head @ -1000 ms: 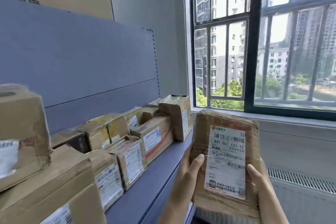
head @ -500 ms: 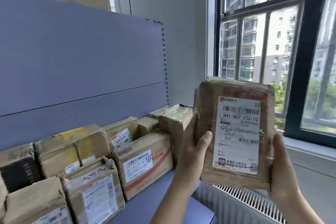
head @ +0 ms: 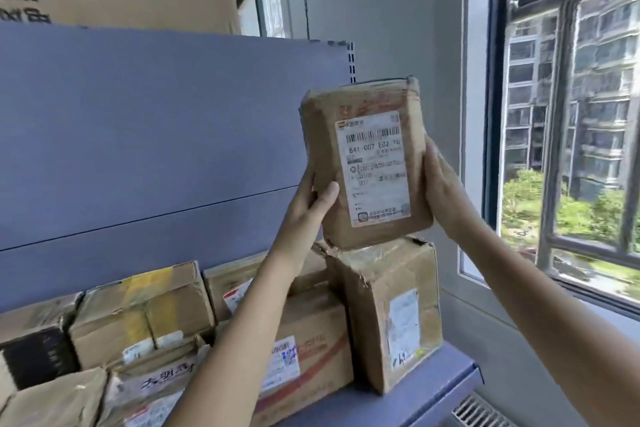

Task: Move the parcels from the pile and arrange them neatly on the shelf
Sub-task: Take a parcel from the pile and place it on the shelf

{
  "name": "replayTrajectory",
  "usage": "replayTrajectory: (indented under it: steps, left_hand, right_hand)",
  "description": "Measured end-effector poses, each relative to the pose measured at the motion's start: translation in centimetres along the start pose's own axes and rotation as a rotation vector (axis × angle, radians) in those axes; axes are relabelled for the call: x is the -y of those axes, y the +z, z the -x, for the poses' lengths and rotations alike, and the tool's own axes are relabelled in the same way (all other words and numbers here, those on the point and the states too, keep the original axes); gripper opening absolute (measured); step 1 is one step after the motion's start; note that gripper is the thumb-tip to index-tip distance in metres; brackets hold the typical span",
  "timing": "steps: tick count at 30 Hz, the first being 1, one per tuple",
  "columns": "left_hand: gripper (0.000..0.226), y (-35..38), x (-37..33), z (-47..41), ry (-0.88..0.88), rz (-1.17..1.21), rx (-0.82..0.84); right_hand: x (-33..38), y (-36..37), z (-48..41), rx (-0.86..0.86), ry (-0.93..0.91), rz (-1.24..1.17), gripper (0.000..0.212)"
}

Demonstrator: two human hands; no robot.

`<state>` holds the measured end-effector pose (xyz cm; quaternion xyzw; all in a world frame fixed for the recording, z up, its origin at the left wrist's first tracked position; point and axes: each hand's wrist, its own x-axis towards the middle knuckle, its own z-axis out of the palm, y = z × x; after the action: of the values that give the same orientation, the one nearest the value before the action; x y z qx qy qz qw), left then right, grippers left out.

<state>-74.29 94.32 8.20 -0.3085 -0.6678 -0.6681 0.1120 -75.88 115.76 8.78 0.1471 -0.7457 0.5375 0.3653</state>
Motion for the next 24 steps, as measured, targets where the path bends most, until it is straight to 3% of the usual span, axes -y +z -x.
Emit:
replayTrajectory:
  steps: [8,16,24]
  left_hand:
    - [0.043,-0.8,6.0,-3.0,-0.042,-0.062,-0.104]
    - [0.072,-1.1,8.4,-4.7,-0.031,-0.142,-0.199]
    - [0.084,1.9,8.6,-4.0,-0.078,-0.194,-0.399]
  right_hand:
    - [-7.4,4.1,-3.2,0.084,0.114,-0.162,0.058]
    - [-8.5,5.5,-3.9,0.286,0.126,-0.293,0.087]
    - [-10.6,5.3,-3.8,0.416,0.126,-0.445,0.074]
